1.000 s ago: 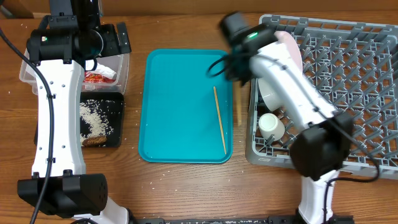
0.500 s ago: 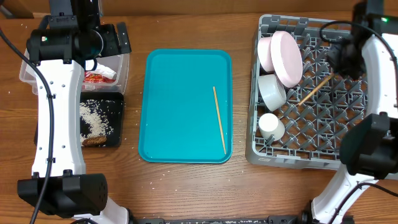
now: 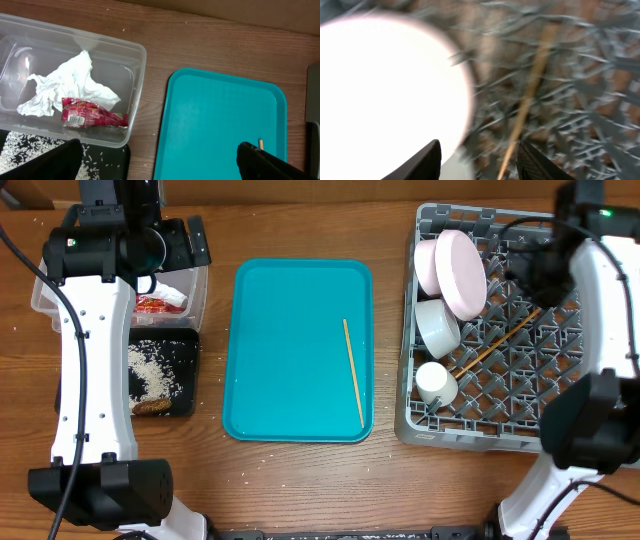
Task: Sort waste into correct bins and load items into the dishwasher
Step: 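Return right gripper to the tray and grasp the remaining chopstick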
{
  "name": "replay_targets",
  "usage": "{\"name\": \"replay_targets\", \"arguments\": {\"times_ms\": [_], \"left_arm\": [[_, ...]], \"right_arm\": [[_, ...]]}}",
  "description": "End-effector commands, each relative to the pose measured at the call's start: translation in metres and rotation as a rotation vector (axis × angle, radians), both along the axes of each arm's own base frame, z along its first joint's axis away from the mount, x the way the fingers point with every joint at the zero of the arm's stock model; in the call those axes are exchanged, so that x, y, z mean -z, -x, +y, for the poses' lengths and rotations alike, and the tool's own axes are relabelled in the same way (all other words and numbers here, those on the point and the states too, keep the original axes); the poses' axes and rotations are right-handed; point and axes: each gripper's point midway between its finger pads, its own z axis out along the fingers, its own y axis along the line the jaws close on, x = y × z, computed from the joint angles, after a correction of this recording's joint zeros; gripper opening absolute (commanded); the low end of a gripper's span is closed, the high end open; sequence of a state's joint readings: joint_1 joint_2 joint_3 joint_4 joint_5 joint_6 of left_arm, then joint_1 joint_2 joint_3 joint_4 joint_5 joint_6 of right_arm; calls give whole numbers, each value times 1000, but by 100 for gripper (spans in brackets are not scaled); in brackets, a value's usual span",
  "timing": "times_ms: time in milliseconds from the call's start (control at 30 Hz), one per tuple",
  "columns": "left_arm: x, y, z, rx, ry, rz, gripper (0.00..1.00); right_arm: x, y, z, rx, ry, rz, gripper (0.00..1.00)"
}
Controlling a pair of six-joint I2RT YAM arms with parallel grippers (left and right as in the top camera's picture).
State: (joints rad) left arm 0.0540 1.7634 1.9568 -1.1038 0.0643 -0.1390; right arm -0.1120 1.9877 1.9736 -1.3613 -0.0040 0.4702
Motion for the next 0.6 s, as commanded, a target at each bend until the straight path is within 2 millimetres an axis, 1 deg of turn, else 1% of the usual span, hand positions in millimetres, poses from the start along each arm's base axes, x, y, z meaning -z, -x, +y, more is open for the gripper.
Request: {"name": "replay_targets", "arguments": {"times_ms": [0,33,100,200,300,400,500,567], "left_arm": [[-4,-1,-1,14,-5,-11,100],[-4,-1,-1,14,-5,-11,100],[-4,-1,-1,14,-5,-11,100],[-4,-1,-1,14,-5,-11,100],[-4,-1,-1,14,-5,-11,100],[-4,-1,-1,14,-5,-11,100],[-4,-1,-1,14,-5,-11,100],[-4,-1,-1,14,-5,-11,100]], "right_arm": [[-50,2,93,-359,10,-141,51],[-48,3,115,-440,21,-143,51],[-37,6,152,-549,62,-136,51],[-5,13,203,-691,98,-104,49],[33,23,242,-791,95,-64,48],[71,31,263,-839,99,-9,45],[106,39,269,-860,105,57,41],[121,42,268,-861,99,94,39]]}}
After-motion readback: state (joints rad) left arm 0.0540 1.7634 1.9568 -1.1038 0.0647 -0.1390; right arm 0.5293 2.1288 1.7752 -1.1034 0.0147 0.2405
